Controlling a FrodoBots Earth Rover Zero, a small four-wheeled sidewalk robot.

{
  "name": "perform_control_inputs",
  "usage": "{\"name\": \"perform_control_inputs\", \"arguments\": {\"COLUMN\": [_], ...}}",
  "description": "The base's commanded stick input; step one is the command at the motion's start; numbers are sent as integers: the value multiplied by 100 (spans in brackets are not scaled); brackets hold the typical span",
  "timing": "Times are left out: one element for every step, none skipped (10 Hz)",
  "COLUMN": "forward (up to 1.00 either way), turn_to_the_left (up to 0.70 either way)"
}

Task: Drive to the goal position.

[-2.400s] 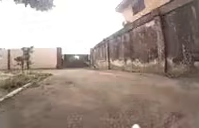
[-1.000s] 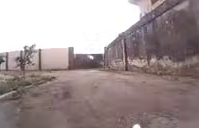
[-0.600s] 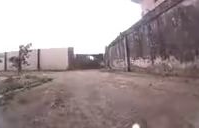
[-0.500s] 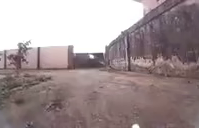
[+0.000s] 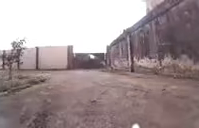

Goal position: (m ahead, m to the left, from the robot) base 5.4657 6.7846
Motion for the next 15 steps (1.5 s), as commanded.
{"name": "perform_control_inputs", "arguments": {"forward": [100, 100, 100, 100, 100, 100, 100, 100, 100, 100, 100, 100, 100, 100, 100], "turn_to_the_left": [0, 0, 27, 27, 15, 0, 0, 0, 0, 0, 0, 0, 0, 0, 0]}}
